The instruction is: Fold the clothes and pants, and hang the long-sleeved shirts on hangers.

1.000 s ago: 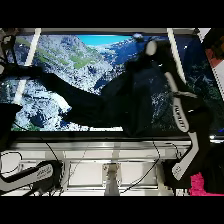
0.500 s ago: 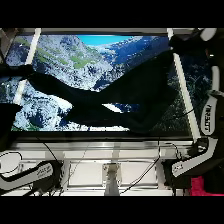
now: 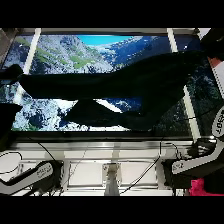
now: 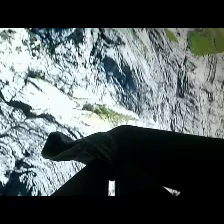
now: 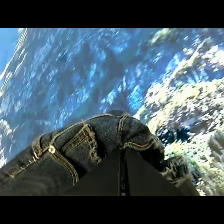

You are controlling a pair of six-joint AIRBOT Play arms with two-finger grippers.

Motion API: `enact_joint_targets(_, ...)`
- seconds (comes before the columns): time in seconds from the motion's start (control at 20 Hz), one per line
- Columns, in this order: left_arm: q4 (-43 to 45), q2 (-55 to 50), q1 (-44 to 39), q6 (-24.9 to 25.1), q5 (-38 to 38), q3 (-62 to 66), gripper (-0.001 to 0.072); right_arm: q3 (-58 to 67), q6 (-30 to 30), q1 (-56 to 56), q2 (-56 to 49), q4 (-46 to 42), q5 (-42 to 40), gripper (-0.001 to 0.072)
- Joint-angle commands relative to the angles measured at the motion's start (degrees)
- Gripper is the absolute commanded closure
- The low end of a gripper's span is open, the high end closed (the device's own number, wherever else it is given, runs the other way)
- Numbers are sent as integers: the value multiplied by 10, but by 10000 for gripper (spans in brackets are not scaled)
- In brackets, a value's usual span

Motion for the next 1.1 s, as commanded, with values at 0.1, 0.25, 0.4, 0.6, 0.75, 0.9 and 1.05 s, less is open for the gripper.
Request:
enact_joint_targets(0.1, -59, -2, -20, -28, 58, 0, 700, -6, 62, -13, 0, -17, -73, 696)
enact_joint_targets(0.25, -170, -52, -28, -47, 161, 0, 700, -39, 198, -13, -4, -18, -150, 696)
enact_joint_targets(0.4, -348, -136, -50, -47, 381, 0, 693, -41, 471, -13, -40, -14, -254, 686)
enact_joint_targets(0.6, -525, -209, -73, -47, 519, 0, 95, -38, 434, -21, -63, 57, -364, 318)
enact_joint_targets(0.75, -492, -216, -70, -4, 517, 0, 99, -31, 307, -46, -63, 73, -301, 319)
enact_joint_targets(0.9, -482, -201, -64, 71, 466, 0, 348, -31, 141, -76, -58, 82, -169, 333)
enact_joint_targets(1.05, -482, -176, -50, 212, 353, 0, 697, -27, -29, -110, -56, 81, -31, 683)
